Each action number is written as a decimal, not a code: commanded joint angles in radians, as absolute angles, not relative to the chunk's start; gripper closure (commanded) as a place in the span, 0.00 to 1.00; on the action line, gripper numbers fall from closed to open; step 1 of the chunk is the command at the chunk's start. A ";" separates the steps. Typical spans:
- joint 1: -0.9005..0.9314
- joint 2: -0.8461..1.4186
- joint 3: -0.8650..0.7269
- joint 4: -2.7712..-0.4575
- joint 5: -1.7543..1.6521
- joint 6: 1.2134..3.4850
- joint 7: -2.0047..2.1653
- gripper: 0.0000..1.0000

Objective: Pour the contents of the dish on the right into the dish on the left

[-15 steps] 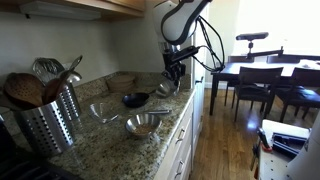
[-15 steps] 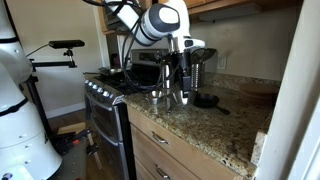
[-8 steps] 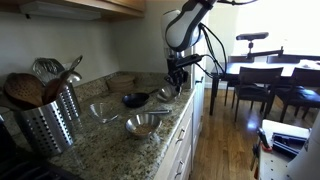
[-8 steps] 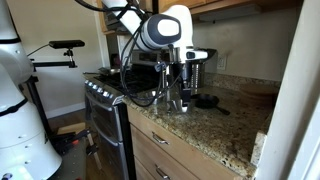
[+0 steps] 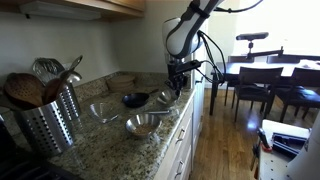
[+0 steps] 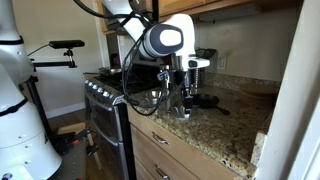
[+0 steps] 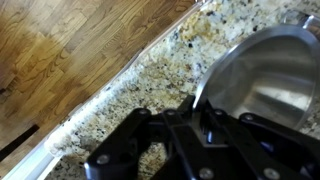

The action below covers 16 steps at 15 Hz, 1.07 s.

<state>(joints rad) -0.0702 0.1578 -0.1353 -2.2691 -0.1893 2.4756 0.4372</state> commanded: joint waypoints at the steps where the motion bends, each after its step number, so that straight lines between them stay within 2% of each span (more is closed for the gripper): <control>1: -0.073 0.169 -0.151 -2.272 -0.181 2.509 0.430 0.62; 9: -0.062 0.145 -0.164 -2.276 -0.219 2.491 0.444 0.10; 11: -0.059 0.123 -0.165 -2.281 -0.233 2.477 0.448 0.00; 13: -0.058 0.089 -0.164 -2.289 -0.253 2.461 0.446 0.00; 14: -0.065 0.153 -0.155 -2.261 -0.218 2.480 0.435 0.04; 16: -0.067 0.134 -0.153 -2.261 -0.228 2.477 0.436 0.00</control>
